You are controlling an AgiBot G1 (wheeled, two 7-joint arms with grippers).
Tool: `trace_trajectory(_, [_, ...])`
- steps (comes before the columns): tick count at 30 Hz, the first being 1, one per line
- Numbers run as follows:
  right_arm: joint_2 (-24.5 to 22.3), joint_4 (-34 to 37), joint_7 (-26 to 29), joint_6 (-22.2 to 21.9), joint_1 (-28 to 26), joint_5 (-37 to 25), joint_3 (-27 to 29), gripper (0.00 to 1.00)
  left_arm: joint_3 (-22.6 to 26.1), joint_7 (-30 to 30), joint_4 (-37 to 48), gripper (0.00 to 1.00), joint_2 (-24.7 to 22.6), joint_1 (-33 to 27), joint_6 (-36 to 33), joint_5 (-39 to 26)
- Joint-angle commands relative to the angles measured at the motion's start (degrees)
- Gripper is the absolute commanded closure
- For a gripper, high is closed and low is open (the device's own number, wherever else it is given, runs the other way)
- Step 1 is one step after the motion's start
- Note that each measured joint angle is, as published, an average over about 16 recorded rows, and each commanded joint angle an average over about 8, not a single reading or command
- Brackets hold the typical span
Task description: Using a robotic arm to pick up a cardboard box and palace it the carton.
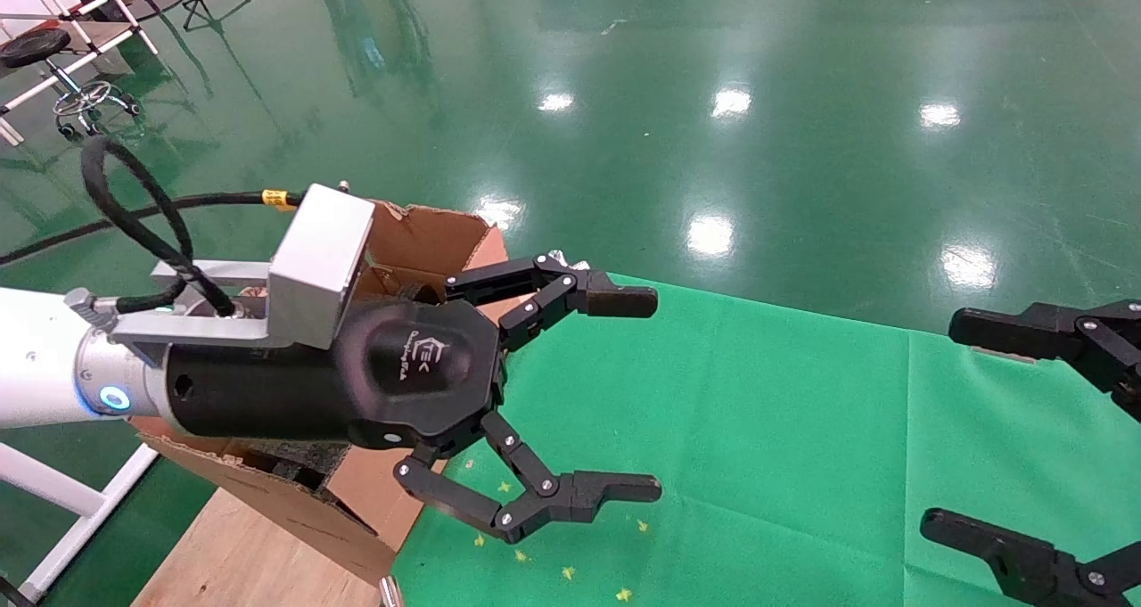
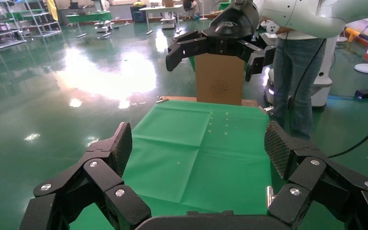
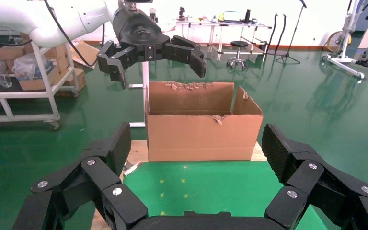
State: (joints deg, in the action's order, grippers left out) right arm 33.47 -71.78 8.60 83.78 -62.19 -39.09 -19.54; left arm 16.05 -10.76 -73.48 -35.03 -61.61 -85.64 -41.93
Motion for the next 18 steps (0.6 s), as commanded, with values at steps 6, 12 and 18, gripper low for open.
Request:
trace_trajectory(6, [0.0, 0.0, 0.0, 0.0, 0.0, 0.0, 0.0, 0.00, 0.0, 0.0, 0.0, 0.00, 0.0, 0.0, 0.0, 0.0])
trace_trajectory(12, [0.0, 0.0, 0.0, 0.0, 0.0, 0.0, 0.0, 0.00, 0.0, 0.0, 0.0, 0.00, 0.0, 0.0, 0.0, 0.0])
trace_trajectory(18, [0.0, 0.0, 0.0, 0.0, 0.0, 0.0, 0.0, 0.00, 0.0, 0.0, 0.0, 0.00, 0.0, 0.0, 0.0, 0.0])
